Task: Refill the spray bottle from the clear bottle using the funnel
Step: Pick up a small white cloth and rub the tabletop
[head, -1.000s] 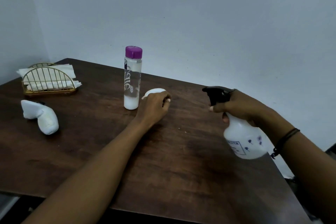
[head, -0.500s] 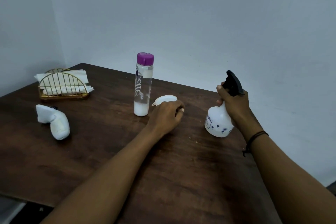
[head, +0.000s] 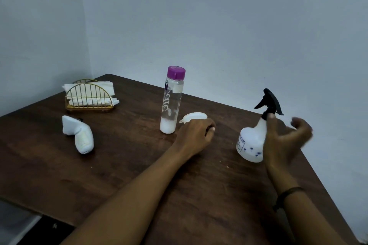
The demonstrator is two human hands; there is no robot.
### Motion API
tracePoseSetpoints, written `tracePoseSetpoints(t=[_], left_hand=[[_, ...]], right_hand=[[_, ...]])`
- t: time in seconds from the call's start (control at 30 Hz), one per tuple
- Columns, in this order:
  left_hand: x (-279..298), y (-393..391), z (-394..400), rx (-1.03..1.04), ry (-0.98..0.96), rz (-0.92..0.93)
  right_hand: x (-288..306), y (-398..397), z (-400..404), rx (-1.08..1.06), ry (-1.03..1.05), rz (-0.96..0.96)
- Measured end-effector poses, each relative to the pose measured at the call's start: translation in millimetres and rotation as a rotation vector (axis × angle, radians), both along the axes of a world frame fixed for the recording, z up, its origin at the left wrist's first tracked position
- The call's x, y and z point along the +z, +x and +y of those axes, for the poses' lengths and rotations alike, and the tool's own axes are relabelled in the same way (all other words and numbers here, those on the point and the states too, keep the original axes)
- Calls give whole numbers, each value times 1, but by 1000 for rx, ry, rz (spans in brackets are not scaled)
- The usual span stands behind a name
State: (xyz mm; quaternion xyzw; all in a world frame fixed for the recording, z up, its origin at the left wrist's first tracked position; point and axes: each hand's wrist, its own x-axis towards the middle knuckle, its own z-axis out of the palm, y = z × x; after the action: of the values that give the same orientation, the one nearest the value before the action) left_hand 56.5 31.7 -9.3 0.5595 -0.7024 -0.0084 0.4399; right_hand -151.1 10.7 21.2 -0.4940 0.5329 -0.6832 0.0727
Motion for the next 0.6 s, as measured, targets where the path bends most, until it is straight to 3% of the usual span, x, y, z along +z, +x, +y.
tracePoseSetpoints(t=[0.07, 0.3, 0.47, 0.6], left_hand=[[2, 0, 0, 3, -13, 6], [30, 13, 10, -40, -92, 73], [61, 58, 30, 10, -143, 119], [83, 125, 50, 180, -134, 107]], right_hand=[[-8, 4, 17, -17, -147, 23], [5, 60, 44, 392, -223, 469], [32, 124, 41, 602, -221, 568], [45, 189, 39, 715, -224, 564]])
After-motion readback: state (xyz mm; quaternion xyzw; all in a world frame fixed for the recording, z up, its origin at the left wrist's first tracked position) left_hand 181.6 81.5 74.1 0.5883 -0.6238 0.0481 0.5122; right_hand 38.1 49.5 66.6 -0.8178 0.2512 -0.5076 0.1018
